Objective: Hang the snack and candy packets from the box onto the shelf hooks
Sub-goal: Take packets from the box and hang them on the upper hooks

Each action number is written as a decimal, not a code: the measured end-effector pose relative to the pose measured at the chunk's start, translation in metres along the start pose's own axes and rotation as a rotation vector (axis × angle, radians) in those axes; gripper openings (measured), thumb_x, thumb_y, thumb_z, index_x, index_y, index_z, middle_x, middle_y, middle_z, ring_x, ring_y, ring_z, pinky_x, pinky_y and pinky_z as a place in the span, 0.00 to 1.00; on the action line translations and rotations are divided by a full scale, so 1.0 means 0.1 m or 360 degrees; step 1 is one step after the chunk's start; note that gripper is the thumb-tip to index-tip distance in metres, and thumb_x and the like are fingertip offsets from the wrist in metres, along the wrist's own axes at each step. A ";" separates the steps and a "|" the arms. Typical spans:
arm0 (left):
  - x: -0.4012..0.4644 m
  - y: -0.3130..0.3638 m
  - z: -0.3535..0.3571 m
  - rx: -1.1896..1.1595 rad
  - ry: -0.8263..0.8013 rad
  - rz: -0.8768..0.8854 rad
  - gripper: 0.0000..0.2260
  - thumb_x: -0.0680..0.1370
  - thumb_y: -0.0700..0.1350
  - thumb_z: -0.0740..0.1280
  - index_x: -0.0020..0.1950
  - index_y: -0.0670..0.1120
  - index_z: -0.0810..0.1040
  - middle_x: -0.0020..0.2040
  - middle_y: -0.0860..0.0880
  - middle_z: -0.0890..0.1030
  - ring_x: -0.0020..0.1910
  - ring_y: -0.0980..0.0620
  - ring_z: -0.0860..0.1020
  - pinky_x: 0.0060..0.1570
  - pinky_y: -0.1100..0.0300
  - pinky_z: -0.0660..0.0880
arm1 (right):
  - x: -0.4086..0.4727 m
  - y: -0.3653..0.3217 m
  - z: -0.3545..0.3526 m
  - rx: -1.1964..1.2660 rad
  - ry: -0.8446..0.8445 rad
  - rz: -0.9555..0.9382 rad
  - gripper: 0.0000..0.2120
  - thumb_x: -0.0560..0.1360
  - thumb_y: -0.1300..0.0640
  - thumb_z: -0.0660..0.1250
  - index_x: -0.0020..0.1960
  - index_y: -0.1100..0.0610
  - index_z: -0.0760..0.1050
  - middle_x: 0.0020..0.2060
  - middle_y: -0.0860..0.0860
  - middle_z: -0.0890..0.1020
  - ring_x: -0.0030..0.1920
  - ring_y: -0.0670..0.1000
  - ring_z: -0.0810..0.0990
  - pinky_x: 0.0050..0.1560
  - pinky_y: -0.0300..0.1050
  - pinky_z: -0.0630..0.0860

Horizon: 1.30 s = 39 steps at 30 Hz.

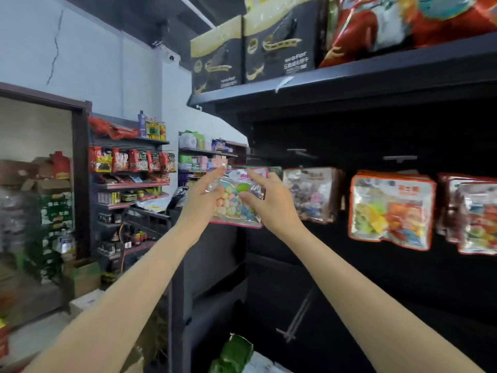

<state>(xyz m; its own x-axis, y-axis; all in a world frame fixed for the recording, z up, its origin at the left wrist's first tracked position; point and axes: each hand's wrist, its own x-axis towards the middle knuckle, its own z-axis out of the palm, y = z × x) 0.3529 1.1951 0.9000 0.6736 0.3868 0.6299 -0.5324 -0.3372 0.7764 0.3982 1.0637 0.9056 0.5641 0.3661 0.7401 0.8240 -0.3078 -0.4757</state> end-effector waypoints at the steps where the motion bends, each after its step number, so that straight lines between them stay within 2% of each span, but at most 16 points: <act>1: 0.12 -0.04 -0.09 0.0018 0.0002 0.0017 0.19 0.81 0.35 0.58 0.69 0.49 0.72 0.66 0.55 0.69 0.46 0.70 0.71 0.36 0.82 0.68 | 0.12 -0.02 0.11 -0.0009 0.0033 -0.0011 0.26 0.77 0.55 0.66 0.74 0.53 0.64 0.58 0.54 0.70 0.61 0.51 0.70 0.61 0.39 0.67; 4: 0.46 -0.18 -0.25 0.0072 -0.0025 0.0056 0.19 0.80 0.36 0.58 0.68 0.50 0.72 0.70 0.51 0.68 0.53 0.63 0.71 0.36 0.82 0.68 | 0.39 -0.03 0.33 -0.0052 0.0116 -0.0019 0.26 0.78 0.57 0.65 0.74 0.56 0.63 0.53 0.52 0.68 0.55 0.48 0.70 0.49 0.28 0.63; 6: 0.61 -0.26 -0.29 0.0048 -0.0075 0.0051 0.19 0.80 0.36 0.58 0.68 0.50 0.72 0.70 0.50 0.69 0.52 0.63 0.72 0.37 0.81 0.69 | 0.51 0.00 0.43 -0.0075 0.0147 0.0020 0.25 0.78 0.57 0.64 0.74 0.58 0.63 0.53 0.52 0.67 0.57 0.48 0.70 0.50 0.28 0.63; 8: 0.71 -0.32 -0.28 0.0014 -0.0120 0.0043 0.19 0.80 0.35 0.58 0.69 0.49 0.72 0.69 0.51 0.70 0.50 0.64 0.73 0.41 0.78 0.71 | 0.57 0.04 0.51 -0.0095 0.0187 0.0078 0.25 0.78 0.57 0.64 0.74 0.58 0.63 0.54 0.51 0.67 0.59 0.49 0.70 0.55 0.33 0.68; 10: 0.78 -0.38 -0.25 0.0010 -0.0156 0.0034 0.19 0.80 0.36 0.58 0.69 0.50 0.71 0.69 0.52 0.69 0.58 0.60 0.73 0.49 0.75 0.71 | 0.60 0.10 0.56 -0.0120 0.0214 0.0128 0.25 0.79 0.57 0.64 0.74 0.57 0.62 0.56 0.52 0.67 0.62 0.51 0.70 0.61 0.40 0.69; 13: 0.84 -0.48 -0.24 0.0004 -0.0175 0.0008 0.19 0.80 0.36 0.58 0.69 0.50 0.71 0.70 0.53 0.68 0.59 0.59 0.69 0.47 0.75 0.69 | 0.61 0.17 0.62 -0.0112 0.0214 0.0180 0.25 0.79 0.56 0.64 0.74 0.57 0.62 0.65 0.56 0.68 0.67 0.53 0.68 0.67 0.48 0.69; 15: 0.86 -0.52 -0.25 -0.0011 -0.0174 0.0001 0.19 0.80 0.36 0.59 0.69 0.50 0.71 0.71 0.51 0.69 0.59 0.60 0.69 0.46 0.76 0.69 | 0.62 0.19 0.65 -0.0107 0.0233 0.0171 0.25 0.79 0.57 0.64 0.74 0.57 0.63 0.66 0.56 0.67 0.68 0.53 0.68 0.66 0.51 0.70; 17: 0.87 -0.54 -0.26 -0.0055 -0.0161 0.0022 0.18 0.80 0.36 0.59 0.68 0.50 0.72 0.70 0.50 0.69 0.55 0.61 0.71 0.41 0.77 0.71 | 0.62 0.20 0.66 -0.0116 0.0279 0.0109 0.25 0.79 0.57 0.64 0.74 0.57 0.63 0.61 0.54 0.69 0.63 0.50 0.70 0.63 0.44 0.71; 20: 0.86 -0.54 -0.26 -0.0134 -0.0149 0.0106 0.19 0.80 0.36 0.58 0.69 0.49 0.71 0.70 0.51 0.69 0.46 0.70 0.73 0.38 0.78 0.71 | 0.61 0.20 0.65 -0.0133 0.0422 -0.0023 0.24 0.78 0.58 0.65 0.73 0.57 0.65 0.52 0.51 0.68 0.52 0.44 0.70 0.50 0.30 0.72; 22: 0.88 -0.52 -0.24 -0.0144 -0.0153 0.0132 0.18 0.81 0.35 0.58 0.70 0.48 0.70 0.69 0.51 0.70 0.43 0.73 0.73 0.37 0.79 0.71 | 0.63 0.21 0.64 -0.0141 0.0485 -0.0055 0.23 0.78 0.59 0.64 0.72 0.57 0.66 0.51 0.50 0.68 0.51 0.44 0.71 0.50 0.33 0.74; 25: 0.94 -0.51 -0.19 -0.0053 -0.0157 0.0076 0.18 0.81 0.36 0.58 0.70 0.48 0.70 0.65 0.52 0.72 0.40 0.70 0.73 0.34 0.80 0.70 | 0.69 0.23 0.65 -0.0115 0.0479 0.0043 0.23 0.79 0.59 0.64 0.73 0.58 0.65 0.52 0.50 0.67 0.53 0.44 0.71 0.54 0.38 0.75; 28: 0.98 -0.54 -0.16 -0.0023 -0.0173 0.0020 0.18 0.80 0.37 0.59 0.70 0.49 0.70 0.64 0.48 0.75 0.35 0.64 0.75 0.34 0.74 0.74 | 0.72 0.26 0.64 -0.0118 0.0439 0.0109 0.23 0.78 0.58 0.64 0.73 0.58 0.65 0.53 0.50 0.67 0.54 0.45 0.70 0.56 0.42 0.75; 31: 1.01 -0.61 -0.17 -0.0036 -0.0162 -0.0038 0.19 0.80 0.37 0.59 0.70 0.49 0.70 0.62 0.47 0.76 0.36 0.61 0.76 0.35 0.70 0.75 | 0.74 0.30 0.65 -0.0163 0.0379 0.0103 0.24 0.78 0.57 0.64 0.73 0.57 0.64 0.52 0.50 0.67 0.54 0.47 0.70 0.58 0.42 0.73; 35: 1.09 -0.68 -0.16 -0.0008 -0.0175 -0.0127 0.20 0.80 0.37 0.61 0.71 0.49 0.69 0.41 0.49 0.80 0.27 0.62 0.76 0.33 0.65 0.77 | 0.79 0.34 0.65 -0.0233 0.0272 0.0180 0.25 0.79 0.57 0.63 0.74 0.58 0.62 0.64 0.56 0.67 0.64 0.51 0.68 0.61 0.37 0.65; 37: 1.13 -0.72 -0.10 0.0111 -0.0206 -0.0120 0.21 0.79 0.38 0.61 0.72 0.49 0.67 0.44 0.48 0.79 0.33 0.59 0.77 0.36 0.64 0.78 | 0.79 0.39 0.64 -0.0285 0.0241 0.0191 0.24 0.79 0.59 0.62 0.74 0.57 0.61 0.68 0.58 0.64 0.59 0.51 0.71 0.59 0.34 0.64; 39: 1.18 -0.74 -0.03 0.0344 -0.0246 -0.0049 0.23 0.79 0.37 0.61 0.73 0.50 0.65 0.54 0.49 0.77 0.43 0.57 0.77 0.39 0.68 0.76 | 0.79 0.46 0.65 -0.0421 0.0229 0.0180 0.25 0.79 0.61 0.61 0.75 0.56 0.60 0.70 0.58 0.59 0.54 0.49 0.73 0.58 0.33 0.66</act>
<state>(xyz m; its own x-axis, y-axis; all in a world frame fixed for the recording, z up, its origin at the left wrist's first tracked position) 0.4708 1.2684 0.9167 0.7670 0.2696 0.5823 -0.3997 -0.5091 0.7623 0.4839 1.1358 0.9115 0.6224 0.1945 0.7581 0.7033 -0.5640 -0.4327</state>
